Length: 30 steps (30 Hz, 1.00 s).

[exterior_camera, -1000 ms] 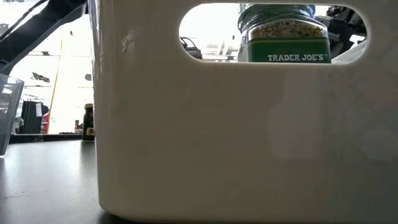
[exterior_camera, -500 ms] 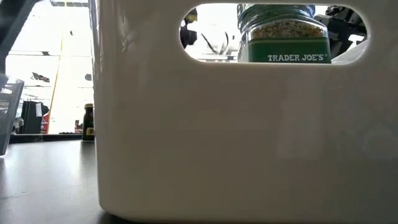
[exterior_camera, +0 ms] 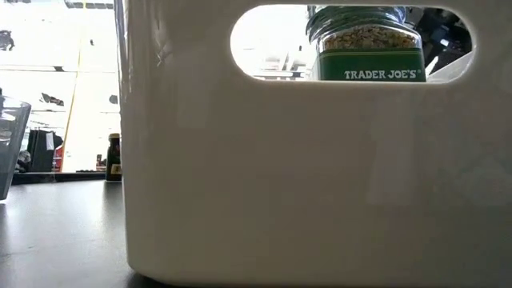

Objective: Sort spices by type
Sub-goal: Put the top center yellow seasoning bottle into the black bin

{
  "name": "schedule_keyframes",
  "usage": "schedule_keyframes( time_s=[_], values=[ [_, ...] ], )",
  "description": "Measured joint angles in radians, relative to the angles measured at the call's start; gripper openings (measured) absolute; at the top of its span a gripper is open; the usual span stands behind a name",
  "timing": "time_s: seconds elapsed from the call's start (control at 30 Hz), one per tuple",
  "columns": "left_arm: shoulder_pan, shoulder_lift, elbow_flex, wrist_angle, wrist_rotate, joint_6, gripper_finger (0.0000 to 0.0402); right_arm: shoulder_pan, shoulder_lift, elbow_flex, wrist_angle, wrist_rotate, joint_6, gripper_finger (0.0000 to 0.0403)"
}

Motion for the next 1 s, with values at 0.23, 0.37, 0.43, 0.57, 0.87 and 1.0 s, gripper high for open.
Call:
schedule_keyframes(
  time_s=[0.23, 0.37, 0.43, 0.57, 0.87, 1.0],
  values=[
    [-0.290, -0.061, -0.098, -0.005, -0.081, -0.299, 0.0223, 0.000, 0.000, 0.000, 0.061, 0.000, -0.031, 0.0260],
    [-0.408, -0.048, -0.099, -0.047, -0.080, -0.379, 0.0223, 0.000, 0.000, 0.000, 0.062, 0.000, -0.017, 0.0260],
    [-0.460, -0.043, -0.099, -0.086, -0.080, -0.417, 0.0223, 0.000, 0.000, 0.000, 0.064, -0.001, -0.001, 0.0260],
    [-0.545, -0.046, -0.099, -0.124, -0.080, -0.494, 0.0223, 0.000, 0.000, 0.000, 0.072, -0.001, 0.073, 0.0260],
    [-0.708, -0.010, -0.099, -0.129, -0.081, -0.558, 0.0223, 0.000, 0.001, 0.000, 0.111, -0.001, 0.085, 0.0260],
    [-0.736, 0.038, -0.099, -0.135, -0.085, -0.568, 0.0224, 0.001, 0.001, 0.000, 0.111, -0.002, 0.114, 0.0260]
  ],
)
